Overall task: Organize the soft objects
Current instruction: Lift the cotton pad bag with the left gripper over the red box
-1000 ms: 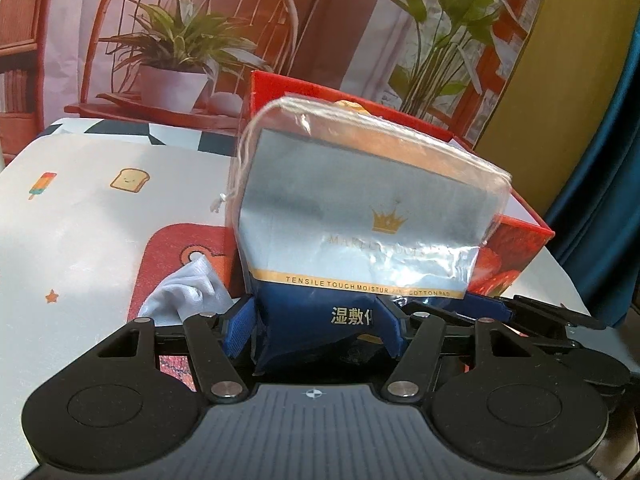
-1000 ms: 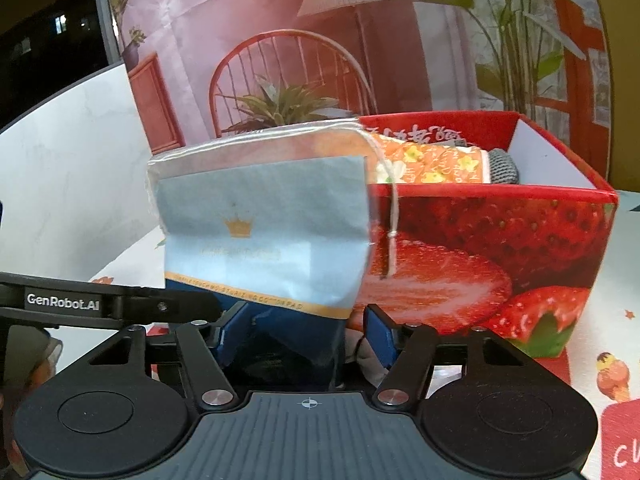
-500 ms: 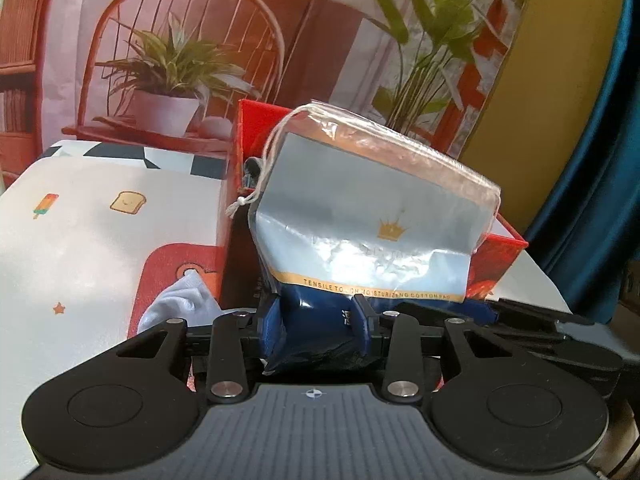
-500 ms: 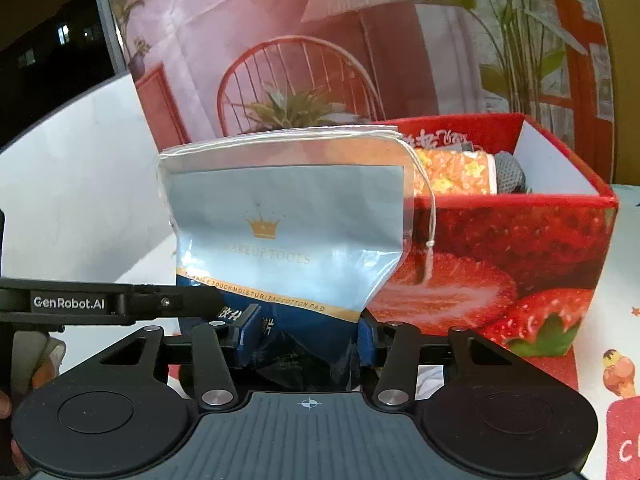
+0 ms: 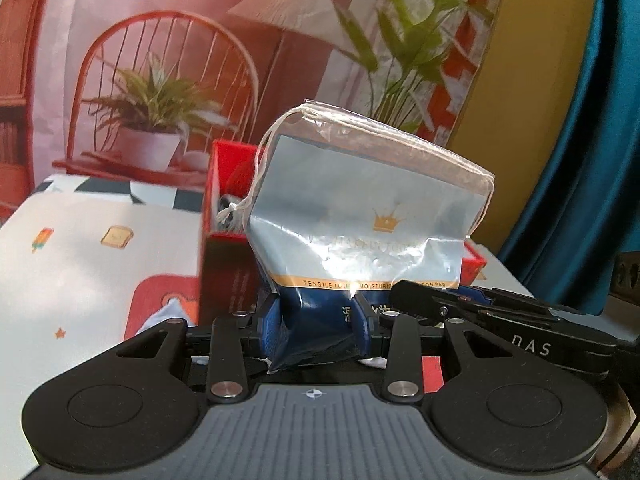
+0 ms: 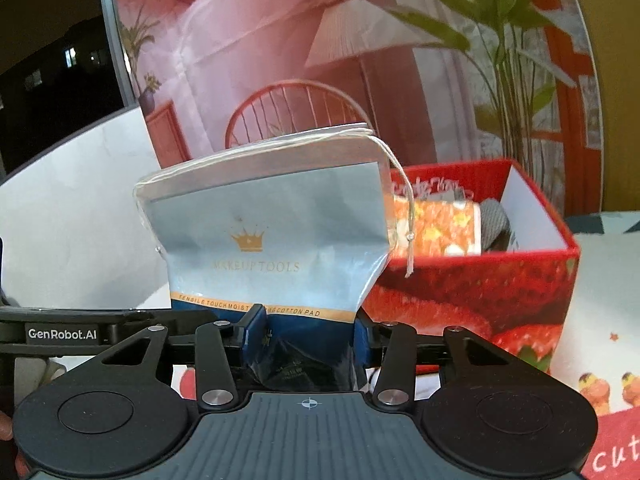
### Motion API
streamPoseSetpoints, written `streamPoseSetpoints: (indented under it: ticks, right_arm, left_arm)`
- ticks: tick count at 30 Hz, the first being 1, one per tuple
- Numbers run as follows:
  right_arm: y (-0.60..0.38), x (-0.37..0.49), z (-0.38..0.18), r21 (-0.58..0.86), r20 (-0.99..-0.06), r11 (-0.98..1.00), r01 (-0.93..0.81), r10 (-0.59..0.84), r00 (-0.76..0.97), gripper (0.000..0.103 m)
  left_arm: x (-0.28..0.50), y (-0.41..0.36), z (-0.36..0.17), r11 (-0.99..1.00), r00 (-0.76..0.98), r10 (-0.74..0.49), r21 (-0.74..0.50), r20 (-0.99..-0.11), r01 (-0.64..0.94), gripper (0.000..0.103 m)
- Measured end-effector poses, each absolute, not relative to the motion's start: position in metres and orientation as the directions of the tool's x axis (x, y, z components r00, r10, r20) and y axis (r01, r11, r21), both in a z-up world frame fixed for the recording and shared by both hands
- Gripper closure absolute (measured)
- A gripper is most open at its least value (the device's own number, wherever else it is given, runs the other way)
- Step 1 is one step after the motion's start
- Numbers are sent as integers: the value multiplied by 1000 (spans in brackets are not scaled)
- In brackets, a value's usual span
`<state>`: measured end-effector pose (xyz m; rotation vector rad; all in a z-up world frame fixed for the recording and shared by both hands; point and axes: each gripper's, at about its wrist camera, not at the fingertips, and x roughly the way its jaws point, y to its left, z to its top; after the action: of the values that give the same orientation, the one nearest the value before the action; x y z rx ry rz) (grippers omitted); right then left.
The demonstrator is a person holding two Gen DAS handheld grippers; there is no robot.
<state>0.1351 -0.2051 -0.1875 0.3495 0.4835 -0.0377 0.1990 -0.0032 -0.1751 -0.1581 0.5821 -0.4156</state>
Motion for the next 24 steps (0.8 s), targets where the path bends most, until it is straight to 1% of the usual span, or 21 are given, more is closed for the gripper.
streamPoseSetpoints:
  ticks: [9,17,20,24]
  right_arm:
    - [-221,132,-154,327,-374,937,119,13,927,62]
    - [-246,155,-121,321,-360,937,136,-12,933,62]
    - [-261,172,-112,340,-378,928,149,-10,926,62]
    - [-279,200,-116,346,-444,922,177,-6,896,62]
  left_arm:
    - [203,-12,-144,875,758,-482,-280,-439,394,63]
    - [246,-20,-113,849,751,-523,-327,-403,415,63]
    - [272,-21,-108,835,729,-543,-362,-417,415,63]
    - [306,-24,-118,819,663,-566,-425,-489,386,64]
